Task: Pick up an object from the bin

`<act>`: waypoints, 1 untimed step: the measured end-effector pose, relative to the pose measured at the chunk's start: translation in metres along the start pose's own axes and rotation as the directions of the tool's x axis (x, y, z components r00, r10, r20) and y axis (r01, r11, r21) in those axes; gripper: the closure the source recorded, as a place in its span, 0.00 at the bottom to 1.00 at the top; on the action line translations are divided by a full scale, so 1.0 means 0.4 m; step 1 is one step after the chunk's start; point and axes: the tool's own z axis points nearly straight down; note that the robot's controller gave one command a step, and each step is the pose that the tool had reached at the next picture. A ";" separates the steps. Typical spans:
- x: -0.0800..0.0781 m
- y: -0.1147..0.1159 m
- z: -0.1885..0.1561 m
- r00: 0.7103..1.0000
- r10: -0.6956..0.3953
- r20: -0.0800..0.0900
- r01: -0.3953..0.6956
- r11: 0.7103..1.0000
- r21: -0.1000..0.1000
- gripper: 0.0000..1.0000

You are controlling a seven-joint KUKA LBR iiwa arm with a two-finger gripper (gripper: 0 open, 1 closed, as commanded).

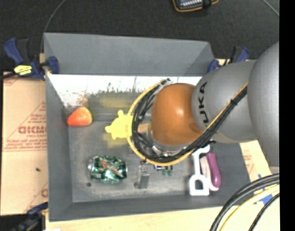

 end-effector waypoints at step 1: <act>-0.005 -0.001 -0.011 1.000 0.006 0.008 -0.006 1.000 -0.001 0.00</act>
Offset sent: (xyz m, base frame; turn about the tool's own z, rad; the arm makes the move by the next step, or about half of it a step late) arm 0.0080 0.0662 -0.0584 0.1004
